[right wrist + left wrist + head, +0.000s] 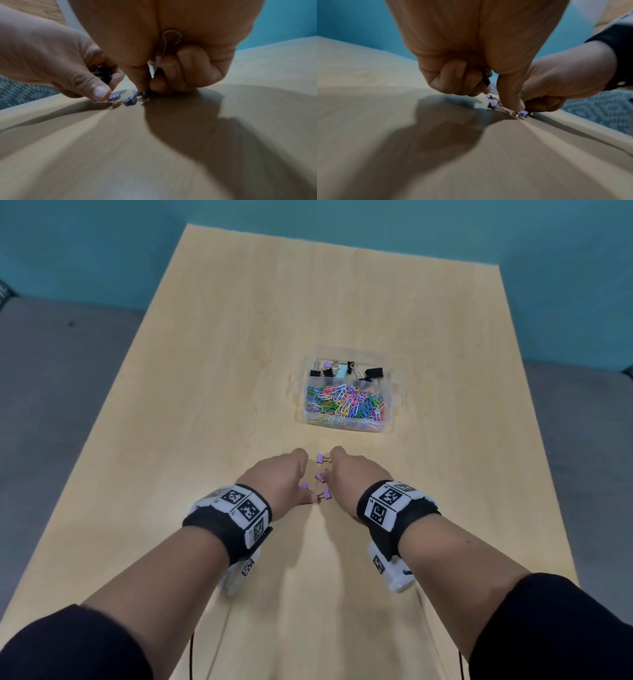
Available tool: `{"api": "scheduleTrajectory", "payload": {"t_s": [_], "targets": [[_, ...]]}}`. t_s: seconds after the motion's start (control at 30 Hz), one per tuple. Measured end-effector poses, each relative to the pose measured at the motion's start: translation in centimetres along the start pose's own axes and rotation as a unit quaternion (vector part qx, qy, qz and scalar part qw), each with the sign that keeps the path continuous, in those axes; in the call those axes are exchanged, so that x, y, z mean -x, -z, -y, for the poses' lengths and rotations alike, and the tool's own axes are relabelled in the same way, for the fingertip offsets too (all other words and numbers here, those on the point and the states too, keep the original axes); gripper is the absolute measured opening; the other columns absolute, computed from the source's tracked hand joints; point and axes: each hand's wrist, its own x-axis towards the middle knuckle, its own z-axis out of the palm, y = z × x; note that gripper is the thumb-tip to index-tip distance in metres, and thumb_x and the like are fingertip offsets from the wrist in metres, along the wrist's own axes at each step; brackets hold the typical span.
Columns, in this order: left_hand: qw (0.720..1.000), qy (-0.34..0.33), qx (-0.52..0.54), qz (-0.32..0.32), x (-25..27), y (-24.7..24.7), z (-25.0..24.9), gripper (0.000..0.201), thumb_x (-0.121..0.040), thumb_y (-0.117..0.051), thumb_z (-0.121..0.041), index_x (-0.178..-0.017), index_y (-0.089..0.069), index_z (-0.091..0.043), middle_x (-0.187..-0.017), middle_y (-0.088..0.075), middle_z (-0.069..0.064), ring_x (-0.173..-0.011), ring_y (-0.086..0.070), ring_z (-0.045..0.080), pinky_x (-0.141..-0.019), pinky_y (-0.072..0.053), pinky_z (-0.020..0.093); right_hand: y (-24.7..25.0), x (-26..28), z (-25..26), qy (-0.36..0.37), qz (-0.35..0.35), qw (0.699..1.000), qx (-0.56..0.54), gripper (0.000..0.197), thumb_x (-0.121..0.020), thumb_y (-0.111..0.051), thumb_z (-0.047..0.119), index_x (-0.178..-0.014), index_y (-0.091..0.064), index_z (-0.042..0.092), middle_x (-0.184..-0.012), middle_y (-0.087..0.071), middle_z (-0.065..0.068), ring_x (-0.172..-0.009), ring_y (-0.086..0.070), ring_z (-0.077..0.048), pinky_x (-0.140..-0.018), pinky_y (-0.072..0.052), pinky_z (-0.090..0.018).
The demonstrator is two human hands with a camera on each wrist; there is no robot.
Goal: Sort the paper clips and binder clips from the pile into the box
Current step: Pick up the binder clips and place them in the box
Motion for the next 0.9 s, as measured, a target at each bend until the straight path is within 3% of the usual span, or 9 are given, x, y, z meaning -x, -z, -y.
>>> {"api": "scheduleTrajectory", "payload": {"t_s": [0.33,0.5,0.57,0.63,0.67,0.73,0.77,0.83,0.9], "targets": [[0.994,-0.034,-0.088,0.046,-0.8,0.2,-1.0,0.029,-0.09,-0.046,-0.027,-0.115,-0.038,-0.015,-0.076,-0.042,0.0,-0.072,-0.043,0.027,-0.062,-0.038,0.035,-0.2,0.3,0.0,0.011,-0.027,0.999,0.018,0.015,-0.088,-0.043,0.031,-0.091,-0.033,0.02,-0.066,-0.044,-0.002,-0.066,-0.049,-0.031,-0.054,-0.033,-0.034],[0.997,-0.004,-0.074,0.017,-0.1,0.2,-2.4,0.015,-0.083,-0.044,-0.023,-0.092,-0.034,-0.017,-0.067,-0.04,-0.002,-0.067,-0.045,0.027,-0.057,-0.033,0.032,-0.1,1.0,-0.9,0.019,-0.021,0.998,0.054,0.009,-0.086,-0.041,0.019,-0.094,-0.04,0.016,-0.065,-0.045,-0.005,-0.062,-0.048,-0.03,-0.053,-0.037,-0.034],[0.999,0.021,-0.03,0.007,-0.1,0.1,-1.7,0.015,-0.08,-0.047,-0.024,-0.087,-0.037,-0.015,-0.067,-0.047,0.0,-0.062,-0.047,0.025,-0.054,-0.034,0.032,0.2,1.2,-1.7,-0.021,-0.037,0.997,-0.07,0.007,-0.084,-0.042,0.016,-0.086,-0.048,0.014,-0.066,-0.054,-0.007,-0.06,-0.053,-0.029,-0.056,-0.045,-0.034],[0.982,0.072,0.177,-0.007,-0.1,0.1,-0.6,0.012,-0.075,-0.051,-0.021,-0.078,-0.044,-0.012,-0.066,-0.055,0.003,-0.057,-0.05,0.024,-0.05,-0.038,0.03,0.5,1.7,-3.2,-0.081,-0.079,0.914,-0.39,0.018,-0.084,-0.042,0.008,-0.074,-0.057,0.012,-0.059,-0.055,-0.007,-0.048,-0.05,-0.021,-0.047,-0.043,-0.026],[0.93,0.097,0.355,-0.014,0.1,0.4,-0.2,0.008,-0.071,-0.052,-0.017,-0.073,-0.046,-0.011,-0.061,-0.054,0.006,-0.049,-0.045,0.022,-0.044,-0.034,0.026,0.7,2.2,-4.0,-0.112,-0.076,0.822,-0.553,0.024,-0.085,-0.04,0.003,-0.072,-0.059,0.01,-0.058,-0.052,-0.008,-0.042,-0.042,-0.017,-0.042,-0.035,-0.022],[0.724,0.113,0.68,0.008,0.7,1.2,0.7,0.005,-0.066,-0.05,-0.009,-0.07,-0.049,-0.012,-0.055,-0.042,0.007,-0.039,-0.027,0.014,-0.04,-0.019,0.017,1.3,3.5,-5.3,-0.133,-0.028,0.617,-0.775,0.026,-0.084,-0.038,0.003,-0.075,-0.061,0.009,-0.063,-0.051,-0.01,-0.045,-0.039,-0.016,-0.041,-0.03,-0.019],[0.623,0.097,0.775,0.03,1.0,1.7,1.0,0.007,-0.066,-0.051,-0.008,-0.072,-0.05,-0.012,-0.055,-0.039,0.006,-0.04,-0.024,0.013,-0.041,-0.016,0.015,1.6,3.9,-5.7,-0.132,-0.004,0.552,-0.824,0.022,-0.083,-0.041,0.007,-0.076,-0.062,0.009,-0.068,-0.055,-0.01,-0.049,-0.045,-0.017,-0.042,-0.035,-0.02],[0.522,0.068,0.848,0.053,1.1,2.8,1.2,0.01,-0.07,-0.05,-0.012,-0.078,-0.054,-0.01,-0.059,-0.043,0.007,-0.041,-0.027,0.014,-0.041,-0.018,0.016,1.7,3.8,-6.1,-0.126,0.027,0.498,-0.858,0.015,-0.083,-0.051,0.018,-0.075,-0.062,0.011,-0.074,-0.063,-0.007,-0.056,-0.056,-0.018,-0.045,-0.045,-0.022],[0.507,0.079,0.857,0.049,0.3,3.5,0.8,0.012,-0.078,-0.048,-0.017,-0.077,-0.056,-0.009,-0.065,-0.048,0.007,-0.043,-0.034,0.015,-0.039,-0.025,0.018,2.0,3.2,-5.7,-0.122,0.036,0.499,-0.857,0.013,-0.086,-0.056,0.021,-0.076,-0.058,0.013,-0.071,-0.062,-0.005,-0.053,-0.055,-0.015,-0.042,-0.042,-0.019]]}}
